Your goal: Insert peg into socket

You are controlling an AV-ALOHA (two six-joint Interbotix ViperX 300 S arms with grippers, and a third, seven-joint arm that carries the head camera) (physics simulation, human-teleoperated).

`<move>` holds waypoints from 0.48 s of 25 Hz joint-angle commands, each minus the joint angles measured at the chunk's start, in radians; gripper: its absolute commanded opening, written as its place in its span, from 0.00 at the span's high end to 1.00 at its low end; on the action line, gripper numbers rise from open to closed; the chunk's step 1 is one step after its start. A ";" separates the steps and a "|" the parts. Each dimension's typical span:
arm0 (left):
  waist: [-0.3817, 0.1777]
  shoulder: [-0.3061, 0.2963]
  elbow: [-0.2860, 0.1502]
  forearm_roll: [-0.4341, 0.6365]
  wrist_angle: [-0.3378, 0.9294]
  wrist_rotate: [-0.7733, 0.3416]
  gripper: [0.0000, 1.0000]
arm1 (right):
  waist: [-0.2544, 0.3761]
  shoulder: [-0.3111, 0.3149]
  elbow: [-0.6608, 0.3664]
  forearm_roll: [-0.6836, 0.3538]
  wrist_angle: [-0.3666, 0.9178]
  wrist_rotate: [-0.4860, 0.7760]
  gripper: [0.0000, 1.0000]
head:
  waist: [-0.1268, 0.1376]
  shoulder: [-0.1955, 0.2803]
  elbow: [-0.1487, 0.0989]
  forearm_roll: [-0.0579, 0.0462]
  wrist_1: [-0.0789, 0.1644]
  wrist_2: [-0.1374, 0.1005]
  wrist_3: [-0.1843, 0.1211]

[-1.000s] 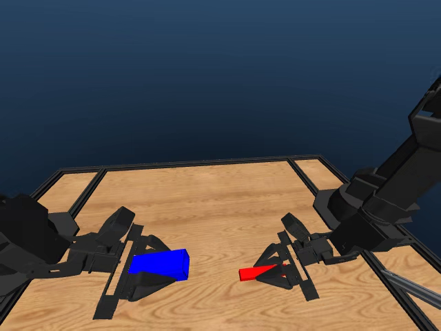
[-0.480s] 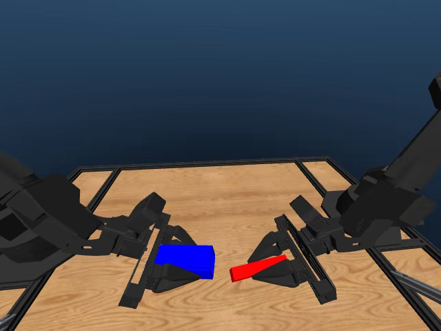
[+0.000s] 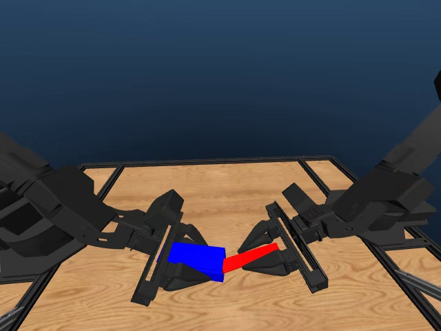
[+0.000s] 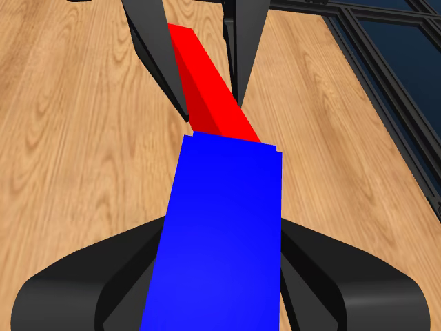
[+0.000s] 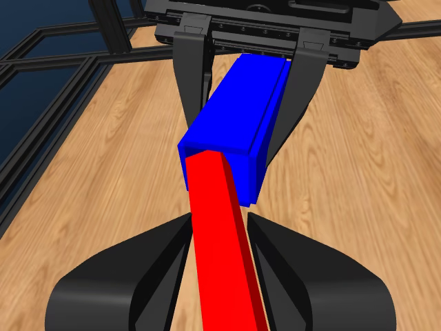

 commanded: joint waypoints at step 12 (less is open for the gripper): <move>0.012 -0.004 -0.025 0.026 -0.024 -0.025 1.00 | -0.062 0.161 -0.265 -0.130 0.119 0.099 1.00 | 0.011 0.010 -0.016 0.002 -0.020 -0.006 0.008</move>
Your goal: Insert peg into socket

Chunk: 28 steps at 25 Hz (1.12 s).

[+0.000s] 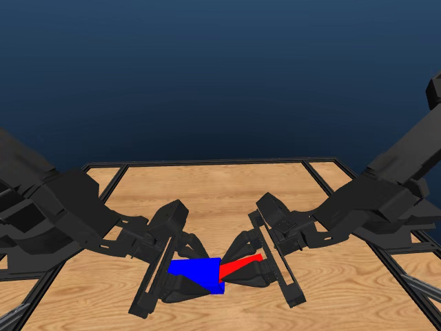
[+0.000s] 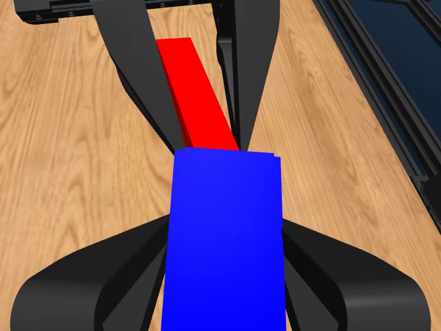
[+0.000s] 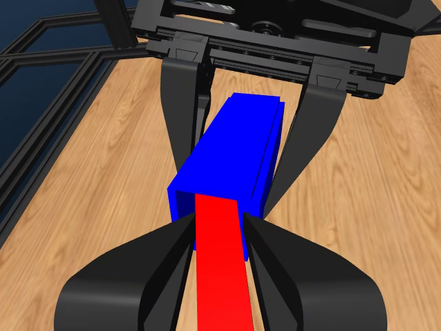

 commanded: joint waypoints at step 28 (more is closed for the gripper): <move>0.054 -0.036 -0.044 0.015 -0.008 0.016 1.00 | 0.054 -0.073 0.262 -0.038 0.098 0.527 1.00 | -0.011 -0.010 -0.016 -0.001 -0.032 0.010 0.007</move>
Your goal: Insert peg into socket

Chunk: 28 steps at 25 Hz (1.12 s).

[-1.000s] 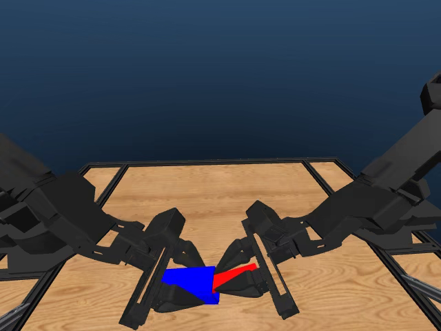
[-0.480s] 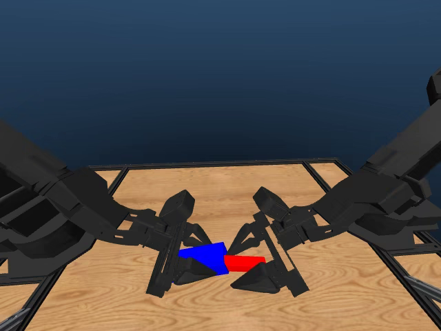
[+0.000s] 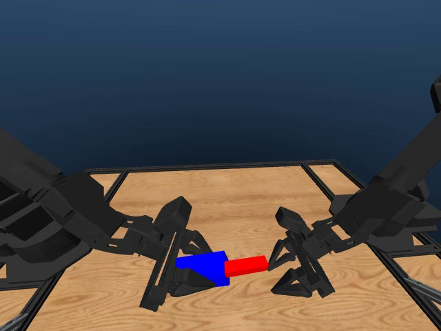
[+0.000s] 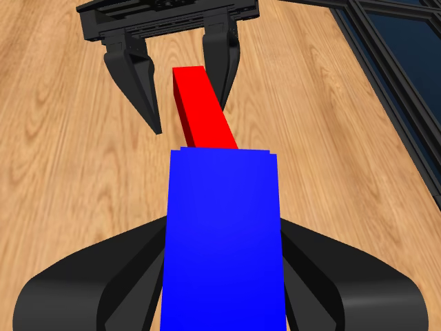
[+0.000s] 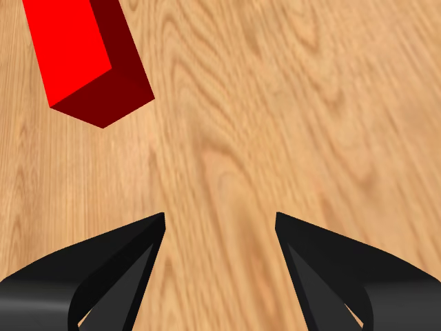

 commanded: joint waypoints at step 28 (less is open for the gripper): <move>-0.036 -0.038 -0.075 0.141 0.166 -0.181 1.00 | -0.099 0.207 -0.591 -0.437 0.370 0.079 1.00 | 0.011 -0.073 0.012 0.008 0.009 0.014 -0.005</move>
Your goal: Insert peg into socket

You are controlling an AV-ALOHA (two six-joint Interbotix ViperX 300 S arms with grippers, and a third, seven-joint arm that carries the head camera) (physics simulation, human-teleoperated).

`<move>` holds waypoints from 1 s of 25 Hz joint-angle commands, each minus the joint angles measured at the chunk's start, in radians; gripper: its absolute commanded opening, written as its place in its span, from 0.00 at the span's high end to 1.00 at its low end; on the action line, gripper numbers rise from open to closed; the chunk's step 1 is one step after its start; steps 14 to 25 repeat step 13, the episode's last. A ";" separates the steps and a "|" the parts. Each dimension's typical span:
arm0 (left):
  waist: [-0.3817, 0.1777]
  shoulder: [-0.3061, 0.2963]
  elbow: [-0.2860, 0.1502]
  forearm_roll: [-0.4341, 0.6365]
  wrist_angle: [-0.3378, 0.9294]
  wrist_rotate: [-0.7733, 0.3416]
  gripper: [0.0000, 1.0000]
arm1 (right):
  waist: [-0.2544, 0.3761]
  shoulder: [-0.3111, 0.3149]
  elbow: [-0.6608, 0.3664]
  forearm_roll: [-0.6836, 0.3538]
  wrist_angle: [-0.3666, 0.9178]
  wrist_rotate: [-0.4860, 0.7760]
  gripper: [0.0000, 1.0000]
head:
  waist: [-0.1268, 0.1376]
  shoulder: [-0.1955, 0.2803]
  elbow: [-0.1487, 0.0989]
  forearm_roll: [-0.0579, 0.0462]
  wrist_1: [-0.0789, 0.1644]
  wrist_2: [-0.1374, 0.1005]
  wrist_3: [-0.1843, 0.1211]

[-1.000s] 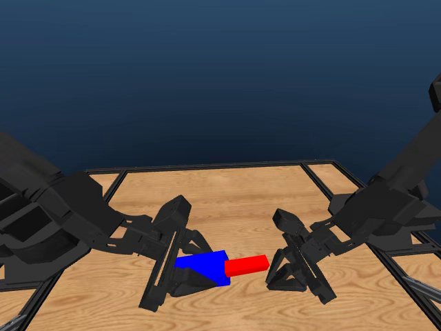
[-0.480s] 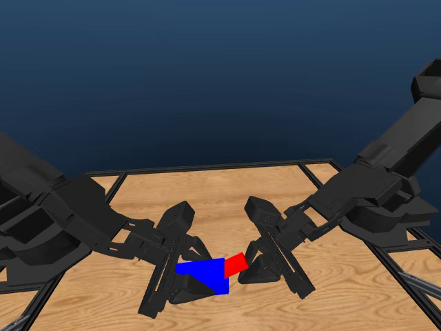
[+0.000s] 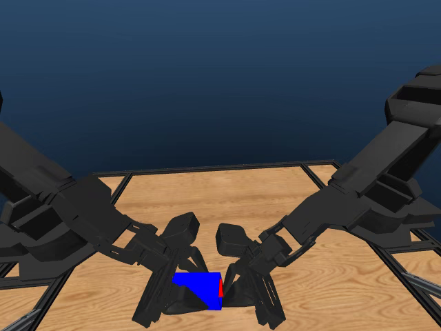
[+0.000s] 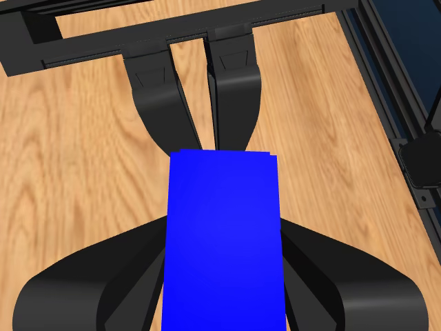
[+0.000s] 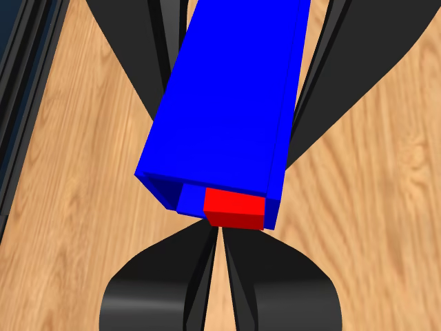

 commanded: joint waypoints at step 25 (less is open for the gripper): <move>0.062 -0.086 0.017 0.110 -0.019 -0.107 1.00 | -0.057 -0.214 0.326 0.145 -0.379 0.004 1.00 | 0.024 0.046 -0.044 0.007 -0.052 0.004 -0.023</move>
